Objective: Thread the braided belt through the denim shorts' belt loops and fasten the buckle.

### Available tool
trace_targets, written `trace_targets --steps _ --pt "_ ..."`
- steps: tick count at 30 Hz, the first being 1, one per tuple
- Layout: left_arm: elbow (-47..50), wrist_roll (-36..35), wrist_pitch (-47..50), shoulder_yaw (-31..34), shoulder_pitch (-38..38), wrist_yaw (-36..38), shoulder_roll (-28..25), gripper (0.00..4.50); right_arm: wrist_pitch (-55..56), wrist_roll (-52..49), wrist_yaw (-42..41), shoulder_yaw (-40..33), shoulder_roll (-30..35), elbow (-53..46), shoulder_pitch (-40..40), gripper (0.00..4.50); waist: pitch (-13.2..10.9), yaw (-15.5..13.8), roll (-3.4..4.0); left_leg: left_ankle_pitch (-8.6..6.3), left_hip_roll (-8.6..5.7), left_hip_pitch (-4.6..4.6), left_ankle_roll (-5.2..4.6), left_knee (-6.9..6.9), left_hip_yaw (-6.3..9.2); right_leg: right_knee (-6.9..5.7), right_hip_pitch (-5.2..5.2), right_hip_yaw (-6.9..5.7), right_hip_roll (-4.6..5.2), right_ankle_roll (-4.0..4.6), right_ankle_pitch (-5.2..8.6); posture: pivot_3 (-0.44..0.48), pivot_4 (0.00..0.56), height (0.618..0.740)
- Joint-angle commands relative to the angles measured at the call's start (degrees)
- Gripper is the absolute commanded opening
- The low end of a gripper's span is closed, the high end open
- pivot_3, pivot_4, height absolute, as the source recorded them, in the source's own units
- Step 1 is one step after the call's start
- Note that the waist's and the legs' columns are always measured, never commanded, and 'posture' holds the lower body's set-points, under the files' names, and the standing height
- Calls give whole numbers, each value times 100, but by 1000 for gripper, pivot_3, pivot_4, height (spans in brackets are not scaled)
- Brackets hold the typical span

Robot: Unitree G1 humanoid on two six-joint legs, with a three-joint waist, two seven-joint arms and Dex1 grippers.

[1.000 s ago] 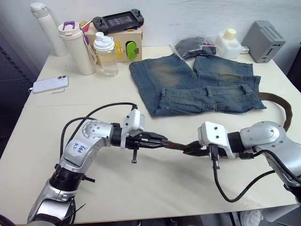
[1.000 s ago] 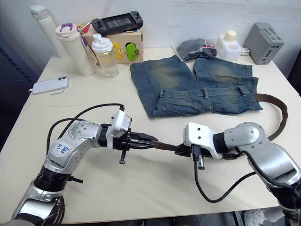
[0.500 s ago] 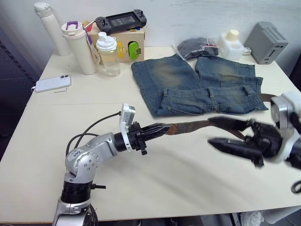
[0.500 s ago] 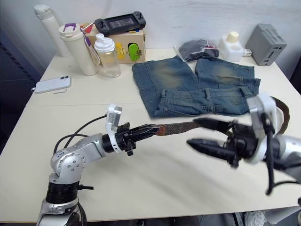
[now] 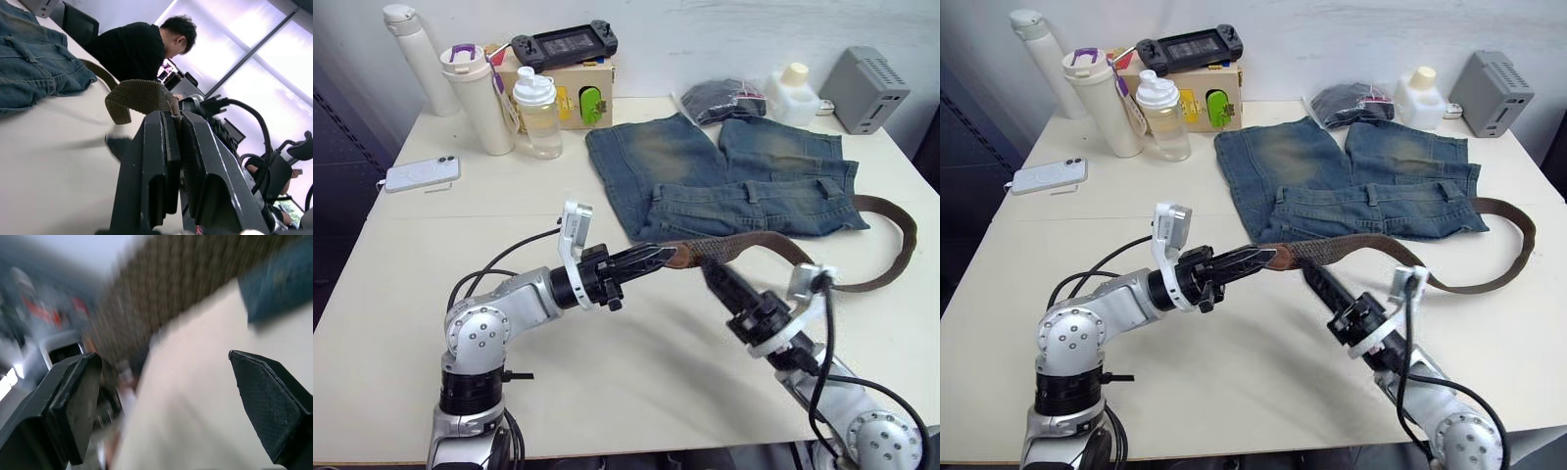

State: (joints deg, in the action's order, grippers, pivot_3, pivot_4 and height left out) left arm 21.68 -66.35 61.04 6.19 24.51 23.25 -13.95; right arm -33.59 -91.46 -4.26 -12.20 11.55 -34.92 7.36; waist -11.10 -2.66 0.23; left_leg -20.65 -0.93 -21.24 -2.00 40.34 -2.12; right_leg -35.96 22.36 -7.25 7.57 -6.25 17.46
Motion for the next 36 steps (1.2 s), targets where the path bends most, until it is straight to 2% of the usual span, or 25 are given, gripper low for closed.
trace_targets --steps 1,3,5,6,8,12,14,16,18,19,21,24,26,28,30,33,36 --pt "107 -227 -38 -3 69 -12 -42 315 404 -248 -105 -178 -163 -226 4 4479 0 15 0 0 0 -1 0 0 -1 1 0 1 0 0 0 0 150 690" --pt "94 -252 -43 -17 73 -26 -60 315 486 -297 -98 -133 -179 -284 -25 4479 0 32 0 0 0 -1 0 -1 -1 1 2 4 -1 0 0 0 150 690" --pt "91 -265 -53 -26 77 -34 -80 315 507 -297 -132 -85 -137 -288 -18 3939 0 55 0 0 0 -1 0 -4 -1 1 4 5 -1 1 0 0 150 690" --pt "83 -268 -61 -24 84 -45 -83 315 516 -304 -143 -69 -121 -278 -15 3433 0 62 0 0 0 -1 0 -5 -1 1 5 5 -1 1 1 0 150 690" --pt "69 -244 -80 -27 102 -60 -100 315 511 -274 -184 -30 -67 -270 6 2697 0 84 0 0 0 -2 0 -7 -1 1 5 6 -1 2 1 0 150 690" --pt "43 -246 -88 -41 139 -82 -122 315 512 -227 -265 43 -29 -267 51 831 0 115 0 0 0 -2 -1 -10 -1 2 6 7 0 2 1 0 150 690" --pt "27 -205 -100 -65 156 -90 -138 315 535 -192 -287 79 -43 -263 75 78 0 114 0 0 0 -2 -1 -12 -1 3 7 8 0 2 1 0 150 690" --pt "55 82 -198 -226 147 41 -231 315 599 -114 -276 86 -82 -253 94 78 0 114 0 0 0 -2 -1 -12 -1 3 7 8 1 2 1 0 150 690" --pt "76 378 -366 -405 145 246 -342 1008 708 -87 -232 -18 -121 -170 88 0 0 109 0 0 -1 -2 -1 -12 -1 3 7 9 1 2 1 0 150 690" --pt "70 460 -432 -459 146 333 -377 1165 753 -96 -211 -69 -132 -130 78 0 0 108 1 0 -1 -2 -1 -13 -1 3 7 9 0 2 1 0 150 690" --pt "35 895 -721 -734 220 755 -595 2039 916 -148 -203 -328 -77 -24 7 0 0 109 0 0 -2 -2 -1 -13 -2 3 8 10 0 2 1 0 150 690" --pt "-349 2244 -1800 -1431 478 1470 -1025 3382 1066 -345 -185 -796 133 103 -54 0 -1 99 2 0 -4 -2 -1 -14 -6 4 9 11 -1 3 1 0 150 690" --pt "-858 3335 -2949 -2004 720 1991 -1222 4392 1076 -546 -185 -1071 290 164 -46 0 -2 101 5 0 -7 -1 -1 -17 -14 3 11 17 -1 2 1 0 150 690" --pt "-1610 4460 -4227 -2566 1085 2274 -1231 4452 1059 -814 -204 -1343 459 197 -1 0 -2 89 6 0 -9 -1 -3 -21 -18 4 13 18 -1 2 1 0 150 690" --pt "-2658 5532 -5491 -3045 1590 2204 -1026 4452 1007 -1037 -226 -1533 614 198 48 0 -3 58 7 1 -9 -1 -5 -23 -22 6 14 18 0 2 1 0 150 690" --pt "-4440 6719 -6974 -3504 2415 1778 -494 4452 957 -1315 -257 -1642 756 62 72 0 -3 -15 6 4 -9 -3 -14 -23 -27 8 15 16 4 0 0 0 150 690" --pt "-6451 7952 -7926 -3942 3376 691 33 4452 990 -1389 -208 -1526 735 -209 33 0 -5 -38 4 3 -9 -6 -25 -24 -32 7 18 15 11 -4 -3 0 150 690"
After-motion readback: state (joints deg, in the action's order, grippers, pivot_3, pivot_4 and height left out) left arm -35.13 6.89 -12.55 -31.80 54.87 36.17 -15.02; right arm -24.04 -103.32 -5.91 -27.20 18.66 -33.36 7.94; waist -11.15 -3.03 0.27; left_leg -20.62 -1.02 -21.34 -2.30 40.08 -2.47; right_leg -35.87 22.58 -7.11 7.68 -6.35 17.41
